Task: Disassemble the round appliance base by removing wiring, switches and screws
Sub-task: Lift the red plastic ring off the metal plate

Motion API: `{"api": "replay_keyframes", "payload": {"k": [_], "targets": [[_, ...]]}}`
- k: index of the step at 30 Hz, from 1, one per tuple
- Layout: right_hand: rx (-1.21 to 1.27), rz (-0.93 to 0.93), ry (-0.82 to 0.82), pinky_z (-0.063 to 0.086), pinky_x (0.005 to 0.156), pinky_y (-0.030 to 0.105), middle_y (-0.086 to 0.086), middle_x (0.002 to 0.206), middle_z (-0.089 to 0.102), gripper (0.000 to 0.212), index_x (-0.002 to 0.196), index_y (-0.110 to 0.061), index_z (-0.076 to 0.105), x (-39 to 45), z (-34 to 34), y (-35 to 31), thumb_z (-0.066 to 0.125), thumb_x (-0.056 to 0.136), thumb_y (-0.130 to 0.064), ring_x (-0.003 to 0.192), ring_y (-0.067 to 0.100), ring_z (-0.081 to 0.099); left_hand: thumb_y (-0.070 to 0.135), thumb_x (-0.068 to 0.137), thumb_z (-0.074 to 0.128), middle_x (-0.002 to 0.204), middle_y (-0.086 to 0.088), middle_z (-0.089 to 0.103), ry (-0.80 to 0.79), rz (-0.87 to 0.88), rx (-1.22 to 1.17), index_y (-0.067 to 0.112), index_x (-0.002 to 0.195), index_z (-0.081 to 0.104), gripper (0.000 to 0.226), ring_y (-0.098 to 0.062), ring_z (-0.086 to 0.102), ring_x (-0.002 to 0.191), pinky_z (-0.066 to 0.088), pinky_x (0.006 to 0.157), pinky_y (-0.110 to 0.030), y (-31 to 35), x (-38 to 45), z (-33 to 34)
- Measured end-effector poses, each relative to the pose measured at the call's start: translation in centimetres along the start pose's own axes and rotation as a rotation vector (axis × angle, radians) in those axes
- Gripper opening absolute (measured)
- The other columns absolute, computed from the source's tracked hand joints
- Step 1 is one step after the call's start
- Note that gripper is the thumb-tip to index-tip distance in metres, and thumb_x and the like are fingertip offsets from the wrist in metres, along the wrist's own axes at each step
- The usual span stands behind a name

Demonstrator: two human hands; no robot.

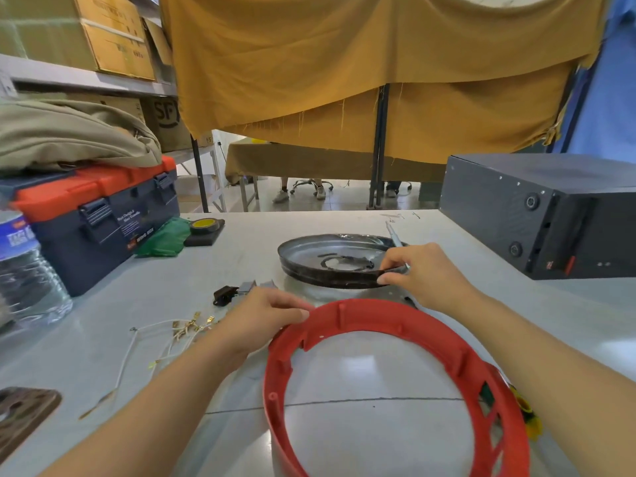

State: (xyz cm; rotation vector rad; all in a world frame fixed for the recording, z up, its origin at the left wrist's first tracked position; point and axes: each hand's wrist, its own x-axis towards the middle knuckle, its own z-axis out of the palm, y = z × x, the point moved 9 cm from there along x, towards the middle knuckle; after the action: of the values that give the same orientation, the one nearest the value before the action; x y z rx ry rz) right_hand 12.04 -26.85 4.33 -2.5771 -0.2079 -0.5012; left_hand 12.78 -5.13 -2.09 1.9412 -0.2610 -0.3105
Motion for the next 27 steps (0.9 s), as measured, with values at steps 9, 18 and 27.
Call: {"api": "replay_keyframes", "payload": {"k": [9,18,27], "targets": [[-0.118,-0.005,-0.22,0.045,0.077,0.021,0.001,0.088,0.07,0.007,0.091,-0.013,0.073,0.4,3.3,0.4,0.067,0.087,-0.012,0.086,0.014,0.061,0.019,0.084,0.066,0.083,-0.003,0.075,-0.024,0.052,-0.057,0.028,0.085,0.077,0.014,-0.022,0.072,0.079,0.057,0.079,-0.035,-0.8,0.2,0.2],[0.018,0.042,-0.294,0.042,0.075,0.017,-0.004,0.093,0.07,0.022,0.093,-0.027,0.07,0.2,3.5,0.6,0.051,0.096,-0.037,0.09,0.014,0.061,0.011,0.083,0.066,0.075,-0.006,0.075,0.005,0.097,-0.047,0.026,0.083,0.076,0.019,-0.017,0.069,0.065,0.056,0.07,-0.032,-0.9,0.1,-0.6],[0.244,0.216,-0.027,0.04,0.061,0.022,0.0,0.071,0.053,0.036,0.129,-0.036,0.042,-3.6,-1.0,2.8,0.03,0.102,-0.015,0.065,0.009,0.049,0.011,0.083,0.067,0.076,-0.007,0.075,0.072,0.099,-0.037,0.023,0.081,0.076,0.016,-0.017,0.07,0.066,0.054,0.062,-0.023,-1.3,-0.2,-1.7]]}}
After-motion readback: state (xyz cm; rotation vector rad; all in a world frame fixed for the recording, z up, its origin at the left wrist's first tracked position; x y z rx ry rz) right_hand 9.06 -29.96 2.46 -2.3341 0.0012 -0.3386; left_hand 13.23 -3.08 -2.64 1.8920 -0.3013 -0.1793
